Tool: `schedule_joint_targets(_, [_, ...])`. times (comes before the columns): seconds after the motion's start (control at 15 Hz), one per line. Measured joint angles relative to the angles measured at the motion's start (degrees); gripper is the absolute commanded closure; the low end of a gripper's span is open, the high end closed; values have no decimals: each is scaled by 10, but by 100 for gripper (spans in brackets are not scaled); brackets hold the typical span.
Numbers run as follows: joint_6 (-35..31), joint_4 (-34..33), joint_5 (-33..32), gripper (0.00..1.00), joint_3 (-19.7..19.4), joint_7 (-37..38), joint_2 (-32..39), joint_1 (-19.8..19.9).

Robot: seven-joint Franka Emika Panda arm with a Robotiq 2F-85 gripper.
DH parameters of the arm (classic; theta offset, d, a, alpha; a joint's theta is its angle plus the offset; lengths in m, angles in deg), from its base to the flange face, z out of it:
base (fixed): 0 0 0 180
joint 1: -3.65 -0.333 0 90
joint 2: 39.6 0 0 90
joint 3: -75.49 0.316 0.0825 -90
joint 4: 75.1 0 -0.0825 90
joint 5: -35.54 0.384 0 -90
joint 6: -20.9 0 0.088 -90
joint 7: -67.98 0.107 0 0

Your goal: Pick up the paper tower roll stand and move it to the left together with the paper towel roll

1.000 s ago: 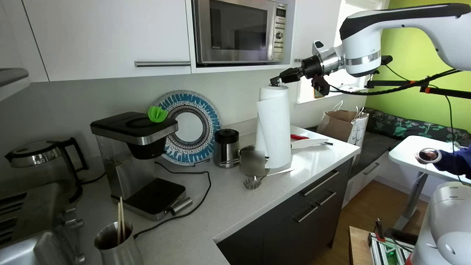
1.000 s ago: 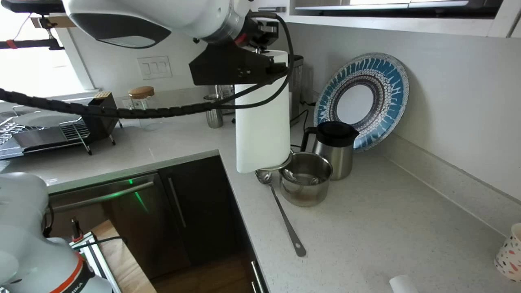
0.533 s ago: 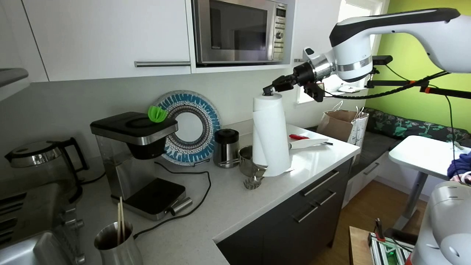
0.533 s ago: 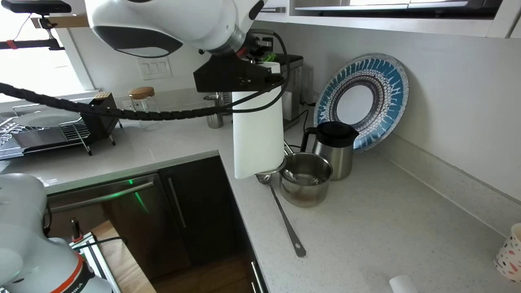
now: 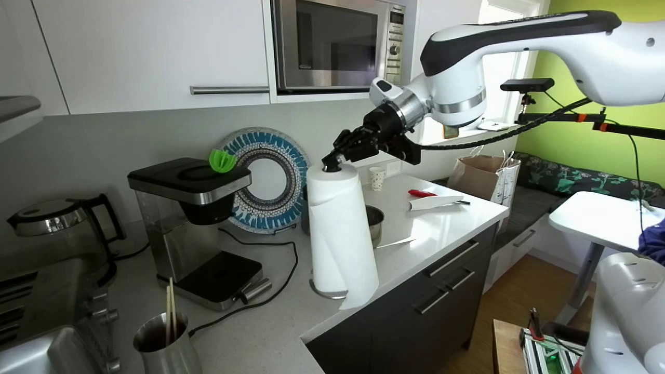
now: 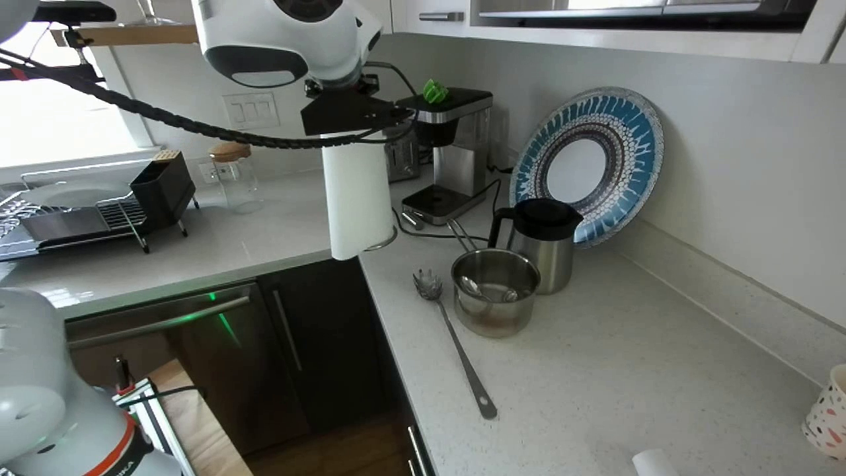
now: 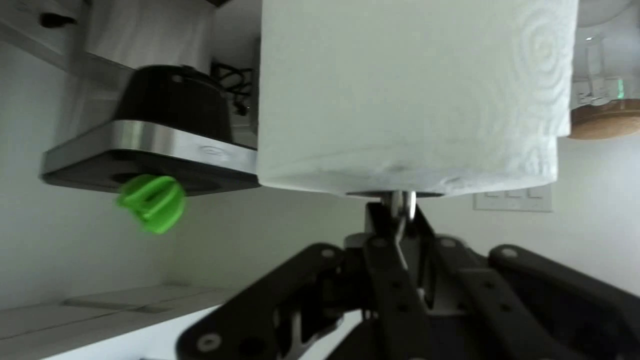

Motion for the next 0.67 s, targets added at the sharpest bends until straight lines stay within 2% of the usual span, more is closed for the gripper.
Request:
schedule_joint_targets(0.33, [34,-54,0,97,53,-31,56,-62])
schedule_joint_targets(0.4, [42,-66,4,88,61,-37,71,-71])
schedule_joint_targets(0.67, [85,-104,16,88,67,-49,113,-88])
